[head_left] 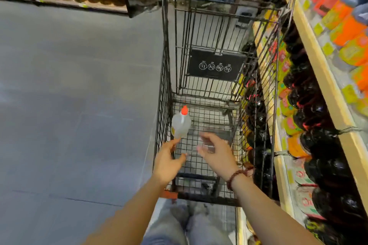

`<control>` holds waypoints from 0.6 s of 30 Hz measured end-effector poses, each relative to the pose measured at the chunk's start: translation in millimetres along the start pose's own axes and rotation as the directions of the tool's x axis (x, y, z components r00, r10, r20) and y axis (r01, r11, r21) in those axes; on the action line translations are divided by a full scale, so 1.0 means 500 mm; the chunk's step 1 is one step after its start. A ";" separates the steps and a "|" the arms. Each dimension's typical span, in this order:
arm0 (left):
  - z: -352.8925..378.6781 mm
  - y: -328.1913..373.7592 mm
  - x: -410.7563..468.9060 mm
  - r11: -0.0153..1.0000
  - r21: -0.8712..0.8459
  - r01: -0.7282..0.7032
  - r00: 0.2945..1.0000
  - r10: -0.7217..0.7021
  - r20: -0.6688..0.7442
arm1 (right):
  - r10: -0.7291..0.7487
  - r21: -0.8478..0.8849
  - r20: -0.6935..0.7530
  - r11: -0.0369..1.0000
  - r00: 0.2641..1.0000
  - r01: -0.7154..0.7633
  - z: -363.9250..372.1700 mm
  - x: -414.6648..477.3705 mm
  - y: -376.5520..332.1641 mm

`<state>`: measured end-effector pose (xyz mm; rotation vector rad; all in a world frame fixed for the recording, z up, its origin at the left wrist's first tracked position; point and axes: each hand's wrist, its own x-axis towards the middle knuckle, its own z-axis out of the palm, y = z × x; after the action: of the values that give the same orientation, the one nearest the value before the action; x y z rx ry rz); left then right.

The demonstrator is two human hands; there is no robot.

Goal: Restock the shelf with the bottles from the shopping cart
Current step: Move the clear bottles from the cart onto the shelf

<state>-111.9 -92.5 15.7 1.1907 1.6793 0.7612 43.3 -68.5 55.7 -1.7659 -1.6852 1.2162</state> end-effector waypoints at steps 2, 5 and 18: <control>0.011 -0.010 0.028 0.999 0.012 0.032 0.999 -0.032 -0.006 | 0.062 0.016 0.042 0.998 0.997 -0.063 0.013 0.046 0.016; 0.030 -0.020 0.061 0.995 -0.031 0.092 0.994 -0.093 -0.049 | 0.146 0.012 0.077 0.989 0.986 -0.147 0.034 0.111 0.044; 0.093 -0.072 0.213 0.965 -0.044 0.257 0.952 -0.261 -0.163 | 0.204 0.025 0.074 0.978 0.976 -0.207 0.146 0.337 0.121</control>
<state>-95.4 -5.6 -67.9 0.8862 1.9152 0.7286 1.6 60.4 -82.4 -1.9366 -1.5404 1.4024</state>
